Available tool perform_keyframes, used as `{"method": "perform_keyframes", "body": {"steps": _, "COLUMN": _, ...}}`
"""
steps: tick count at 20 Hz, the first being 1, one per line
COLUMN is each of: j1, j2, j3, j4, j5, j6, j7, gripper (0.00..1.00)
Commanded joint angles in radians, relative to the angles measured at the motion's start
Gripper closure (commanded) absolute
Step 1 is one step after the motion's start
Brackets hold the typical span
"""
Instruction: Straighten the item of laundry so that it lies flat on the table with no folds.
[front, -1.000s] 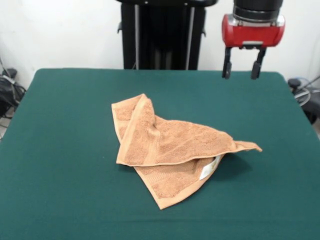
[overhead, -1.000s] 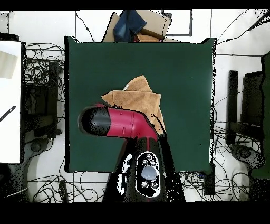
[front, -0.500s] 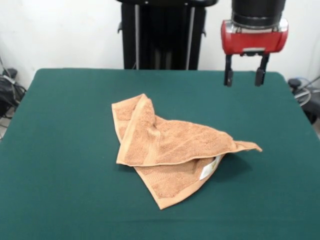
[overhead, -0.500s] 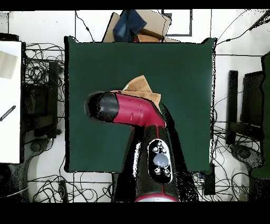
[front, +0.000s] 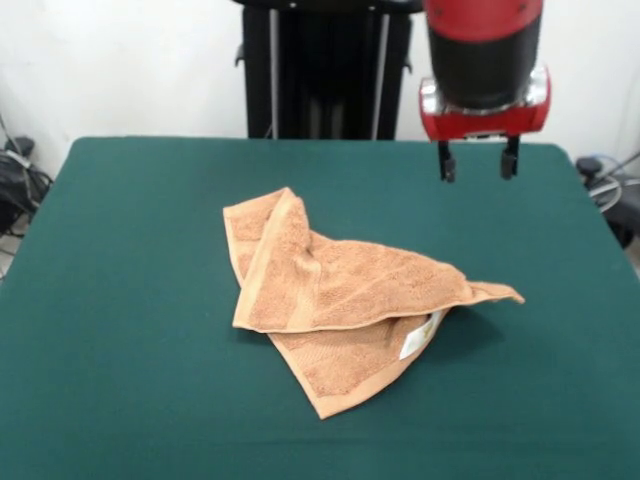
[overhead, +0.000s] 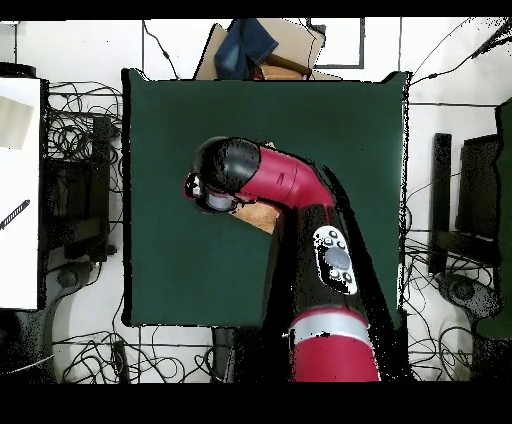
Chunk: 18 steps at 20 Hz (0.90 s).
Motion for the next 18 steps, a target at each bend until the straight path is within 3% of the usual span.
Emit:
{"method": "perform_keyframes", "body": {"steps": 1, "j1": -0.009, "j2": 0.165, "j3": 0.113, "j4": -0.111, "j5": 0.059, "j6": 0.101, "j7": 0.143, "gripper": 0.0}}
{"method": "perform_keyframes", "body": {"steps": 11, "j1": -0.009, "j2": 0.344, "j3": 0.121, "j4": -0.317, "j5": 0.09, "j6": 0.182, "j7": 0.166, "gripper": 0.0}}
{"method": "perform_keyframes", "body": {"steps": 18, "j1": 0.004, "j2": 0.46, "j3": 0.12, "j4": -0.398, "j5": 0.103, "j6": 0.166, "j7": 0.18, "gripper": 0.0}}
